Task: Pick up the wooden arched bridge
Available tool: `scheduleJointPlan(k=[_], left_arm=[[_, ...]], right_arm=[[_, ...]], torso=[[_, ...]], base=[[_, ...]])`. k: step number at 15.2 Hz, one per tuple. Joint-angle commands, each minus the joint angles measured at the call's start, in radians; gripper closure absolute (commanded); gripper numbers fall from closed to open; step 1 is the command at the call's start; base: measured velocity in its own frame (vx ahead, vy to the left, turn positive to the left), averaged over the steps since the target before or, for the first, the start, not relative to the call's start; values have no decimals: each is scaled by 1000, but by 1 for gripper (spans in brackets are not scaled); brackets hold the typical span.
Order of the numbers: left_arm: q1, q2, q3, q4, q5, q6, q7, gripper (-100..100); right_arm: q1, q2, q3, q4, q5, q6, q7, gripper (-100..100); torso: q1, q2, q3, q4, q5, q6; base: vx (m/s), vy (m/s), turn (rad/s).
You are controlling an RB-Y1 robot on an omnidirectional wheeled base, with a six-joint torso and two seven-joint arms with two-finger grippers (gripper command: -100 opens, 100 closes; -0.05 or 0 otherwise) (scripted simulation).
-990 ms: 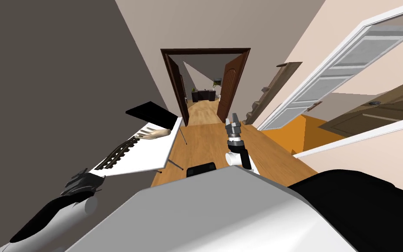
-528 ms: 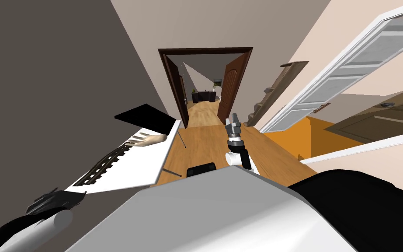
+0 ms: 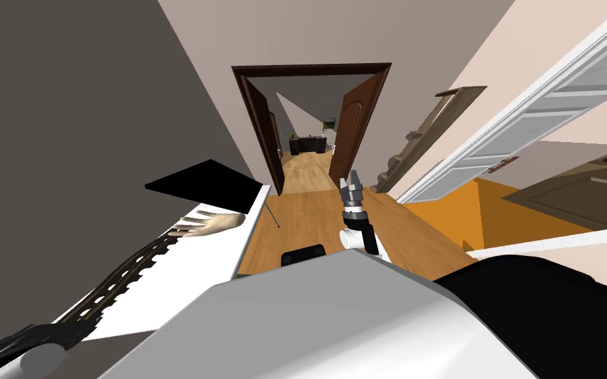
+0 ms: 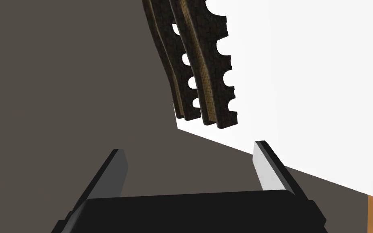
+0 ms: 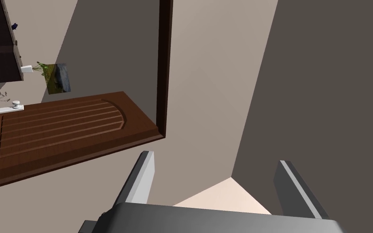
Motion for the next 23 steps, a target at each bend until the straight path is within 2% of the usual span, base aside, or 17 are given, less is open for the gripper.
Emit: scheduleJointPlan(k=[1,2,3,4,5,6,7,8,10,11,14,17,18,20,21,22,23], left_arm=[[-9,20,38,46,16,50,28,-100],[-9,20,38,46,16,58,28,-100],[-11,32,64,76,30,88,46,-100],[-11,32,64,76,30,92,46,-100],[-13,43,90,104,44,123,63,-100],[-13,43,90,104,44,124,63,-100],[-14,53,113,130,56,154,79,-100],[-14,53,113,130,56,154,79,-100],[-17,71,155,177,78,205,107,-100],[-17,71,155,177,78,207,107,-100],[-21,91,202,229,103,267,138,-100],[-23,102,229,259,117,301,156,-100],[-19,97,219,240,112,290,150,-100],[-21,82,280,264,127,289,95,-100],[-21,82,280,264,127,289,89,-100],[-22,75,309,276,134,286,62,-100],[-22,75,309,276,134,286,58,-100]], right_arm=[[0,0,0,0,0,0,0,0],[0,0,0,0,0,0,0,0],[0,0,0,0,0,0,0,0],[0,0,0,0,0,0,0,0],[0,0,0,0,0,0,0,0],[0,0,0,0,0,0,0,0],[0,0,0,0,0,0,0,0],[0,0,0,0,0,0,0,0],[0,0,0,0,0,0,0,0],[0,0,0,0,0,0,0,0],[0,0,0,0,0,0,0,0],[0,0,0,0,0,0,0,0],[0,0,0,0,0,0,0,0],[0,0,0,0,0,0,0,0],[0,0,0,0,0,0,0,0],[0,0,0,0,0,0,0,0],[-1,0,0,0,0,0,0,0]], torso=[[0,0,0,0,0,0],[0,-2,-1,0,0,0],[1,-2,-1,0,0,0],[2,-2,-1,0,0,0],[3,-2,-1,0,0,0],[3,-3,-2,-1,1,0],[4,-3,-2,-1,1,0],[4,-2,-1,0,1,0],[3,-2,-1,0,1,0],[4,-5,-3,-1,1,0],[4,-5,-3,-1,1,0],[5,-4,-2,-1,1,0],[5,-4,-2,-1,1,0],[4,5,3,1,1,0],[4,9,5,2,1,0],[4,12,7,2,1,0],[4,14,8,3,1,0]], base=[[249,-33,17],[234,-13,12],[238,-8,12],[235,4,10],[255,6,4],[238,13,13],[224,8,8],[229,-7,6],[281,17,16],[285,3,4],[264,14,13],[251,27,6],[145,15,2],[48,12,-71],[14,15,-68],[4,14,-57],[-1,13,-39]])
